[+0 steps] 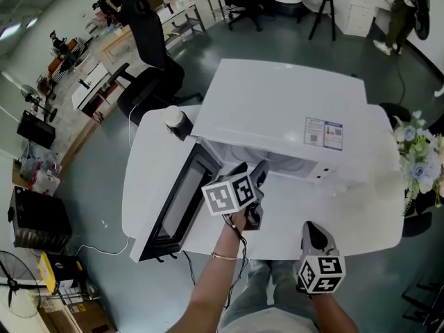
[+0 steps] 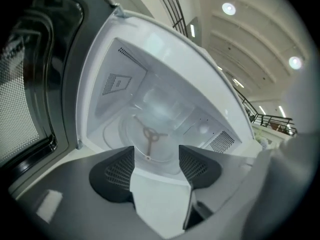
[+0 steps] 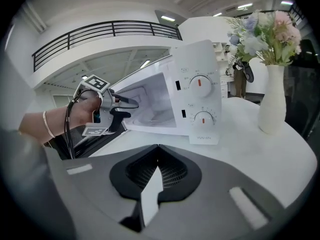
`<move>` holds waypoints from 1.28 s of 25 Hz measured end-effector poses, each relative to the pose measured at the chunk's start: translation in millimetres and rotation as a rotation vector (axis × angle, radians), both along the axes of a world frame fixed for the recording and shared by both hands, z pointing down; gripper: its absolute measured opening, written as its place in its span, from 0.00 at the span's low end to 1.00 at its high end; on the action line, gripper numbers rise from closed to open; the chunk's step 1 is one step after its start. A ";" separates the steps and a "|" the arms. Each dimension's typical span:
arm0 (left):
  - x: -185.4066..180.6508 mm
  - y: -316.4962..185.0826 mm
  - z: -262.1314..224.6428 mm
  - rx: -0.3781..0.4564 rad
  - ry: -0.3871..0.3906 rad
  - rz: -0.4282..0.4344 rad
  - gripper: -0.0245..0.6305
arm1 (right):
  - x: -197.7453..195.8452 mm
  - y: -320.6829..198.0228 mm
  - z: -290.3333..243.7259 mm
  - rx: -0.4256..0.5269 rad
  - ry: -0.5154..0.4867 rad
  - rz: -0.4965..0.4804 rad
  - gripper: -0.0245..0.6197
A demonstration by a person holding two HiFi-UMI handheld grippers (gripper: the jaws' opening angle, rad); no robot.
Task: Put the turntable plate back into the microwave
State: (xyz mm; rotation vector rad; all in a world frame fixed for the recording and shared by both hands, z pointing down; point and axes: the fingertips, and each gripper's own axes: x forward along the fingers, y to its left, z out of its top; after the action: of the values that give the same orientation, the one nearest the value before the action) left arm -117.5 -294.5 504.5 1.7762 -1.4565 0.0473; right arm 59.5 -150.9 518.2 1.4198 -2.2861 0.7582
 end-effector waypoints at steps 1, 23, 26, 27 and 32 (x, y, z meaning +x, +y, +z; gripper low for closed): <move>0.0 3.9 -4.0 0.008 -0.019 0.005 0.46 | -0.9 -1.1 -2.4 0.005 -0.001 -0.002 0.05; -36.9 97.7 -96.7 0.270 -0.277 -0.122 0.04 | -44.3 -35.7 -108.7 0.220 -0.031 -0.129 0.05; -41.1 110.4 -101.7 0.314 -0.290 -0.136 0.04 | -47.7 -39.0 -122.3 0.254 -0.032 -0.140 0.05; -41.0 113.9 -102.9 0.328 -0.290 -0.133 0.04 | -48.3 -40.1 -125.7 0.263 -0.033 -0.140 0.05; -41.7 123.1 -106.4 0.343 -0.285 -0.134 0.04 | -48.7 -45.7 -138.0 0.294 -0.040 -0.126 0.05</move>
State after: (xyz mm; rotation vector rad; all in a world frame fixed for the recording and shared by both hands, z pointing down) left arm -159.2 -171.4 398.0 2.0003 -1.8765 -0.0216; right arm 10.8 -196.6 380.2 1.3707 -2.5736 0.4289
